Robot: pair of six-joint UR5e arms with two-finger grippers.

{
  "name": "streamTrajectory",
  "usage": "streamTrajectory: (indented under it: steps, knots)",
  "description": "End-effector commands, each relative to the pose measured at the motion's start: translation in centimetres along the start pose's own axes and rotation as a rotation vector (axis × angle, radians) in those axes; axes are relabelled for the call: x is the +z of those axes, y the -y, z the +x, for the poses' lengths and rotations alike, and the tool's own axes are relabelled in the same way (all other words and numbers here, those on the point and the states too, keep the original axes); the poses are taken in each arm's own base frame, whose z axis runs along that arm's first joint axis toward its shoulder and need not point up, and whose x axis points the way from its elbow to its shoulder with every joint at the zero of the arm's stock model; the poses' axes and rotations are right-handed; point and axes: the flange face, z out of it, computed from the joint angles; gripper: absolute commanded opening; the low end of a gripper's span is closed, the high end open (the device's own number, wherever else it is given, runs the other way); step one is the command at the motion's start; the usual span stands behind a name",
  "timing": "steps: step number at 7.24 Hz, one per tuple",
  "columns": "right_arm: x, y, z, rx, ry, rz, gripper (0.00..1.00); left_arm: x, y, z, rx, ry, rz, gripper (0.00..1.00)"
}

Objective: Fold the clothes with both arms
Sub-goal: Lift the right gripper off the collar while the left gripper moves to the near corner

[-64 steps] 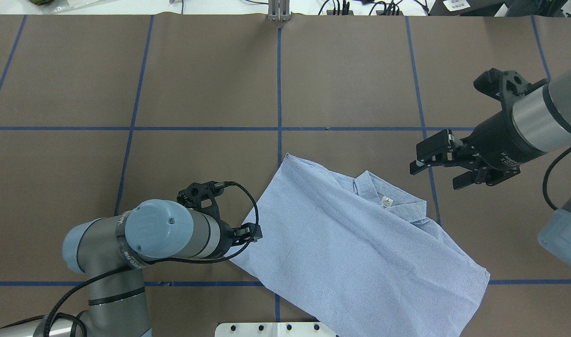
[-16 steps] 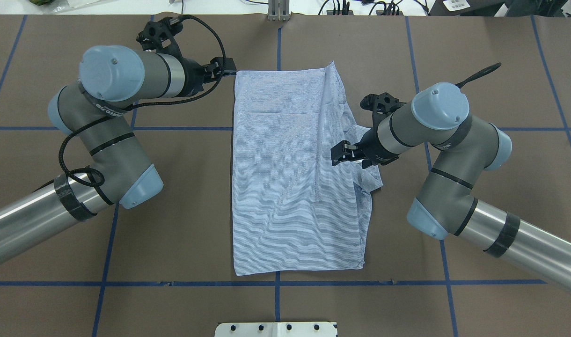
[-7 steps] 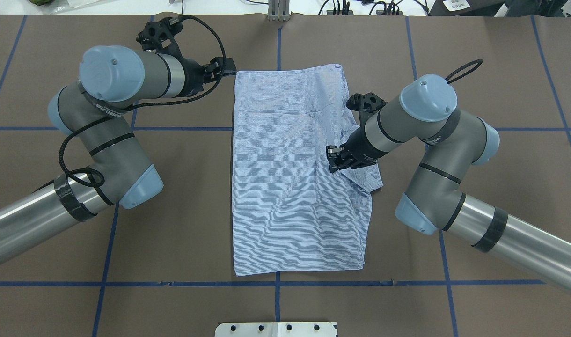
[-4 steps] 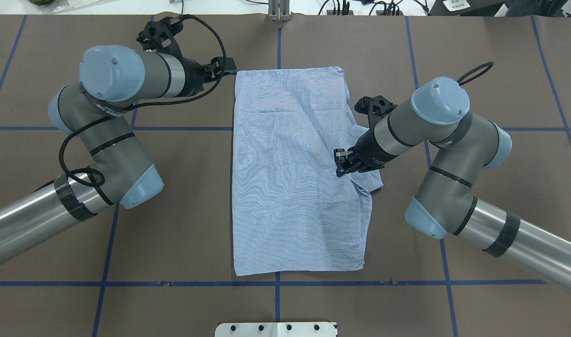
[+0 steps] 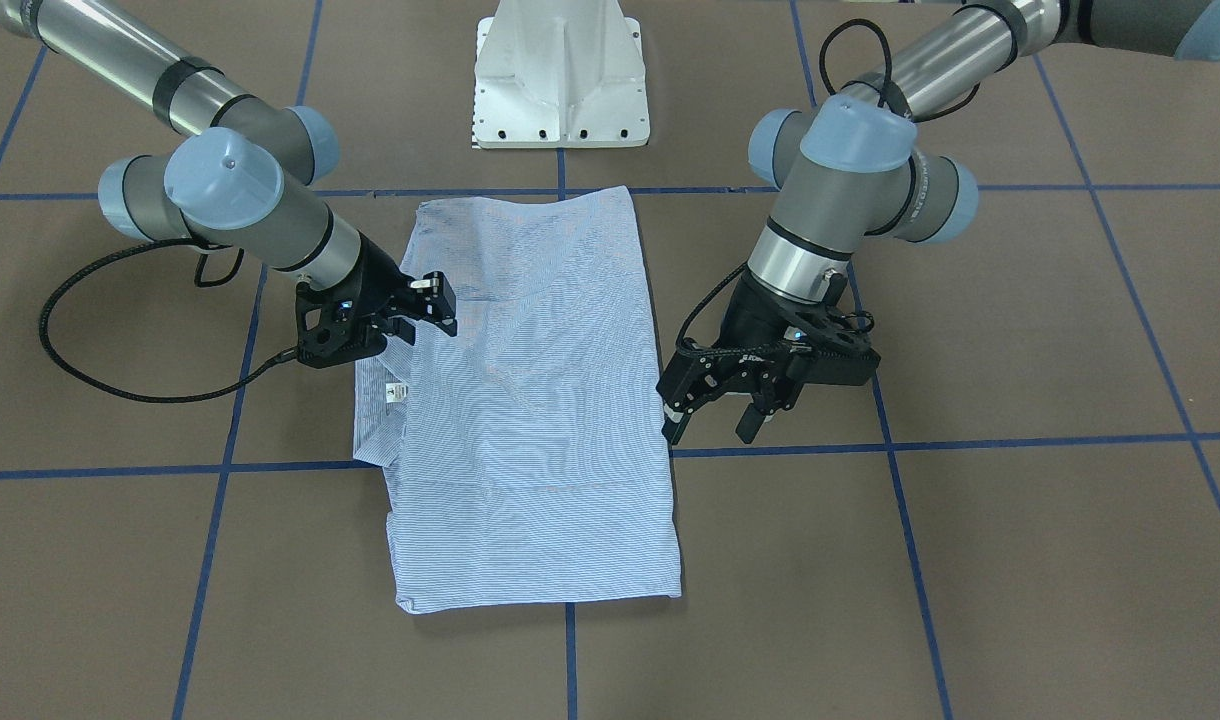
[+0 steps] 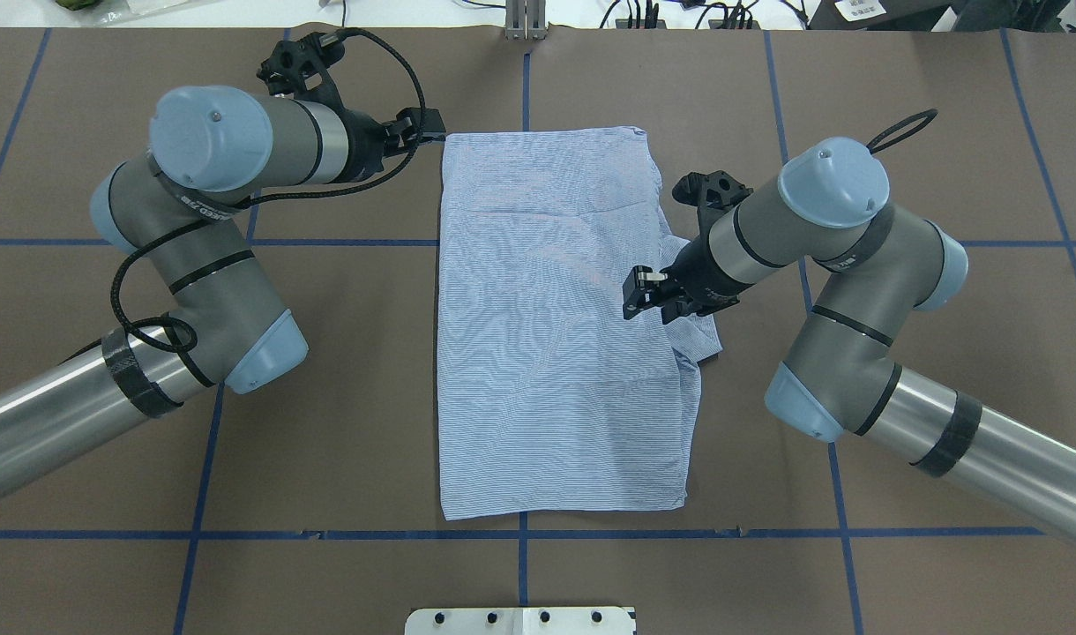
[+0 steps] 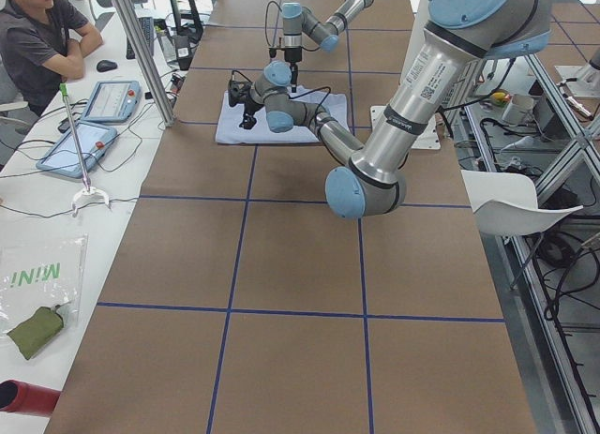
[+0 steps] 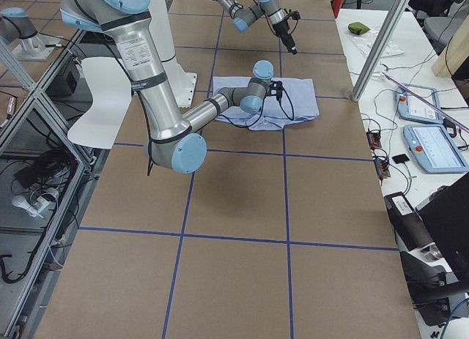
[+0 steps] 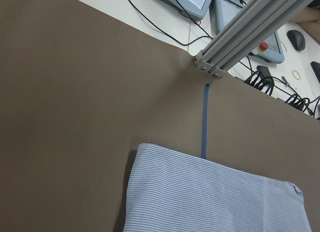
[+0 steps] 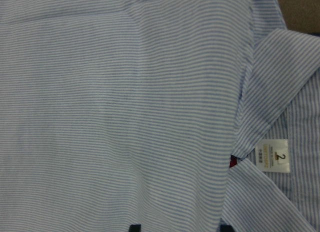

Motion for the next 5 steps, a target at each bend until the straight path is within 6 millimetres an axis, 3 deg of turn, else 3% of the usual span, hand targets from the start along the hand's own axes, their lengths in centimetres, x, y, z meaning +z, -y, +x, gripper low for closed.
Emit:
streamTrajectory:
  steps: [1, 3, 5]
  knots:
    - [-0.6, 1.7, 1.4, 0.003, -0.014, 0.025, 1.00, 0.0, 0.0, 0.0, 0.000, 0.000, 0.000, 1.00]
    - [-0.6, 2.8, 2.2, -0.006, -0.026, 0.032, 1.00, 0.0, 0.0, 0.0, 0.002, 0.000, -0.002, 1.00]
    - [-3.1, 2.2, 0.4, -0.002, 0.022, 0.032, 1.00, -1.6, -2.0, 0.9, -0.001, -0.043, -0.101, 1.00]
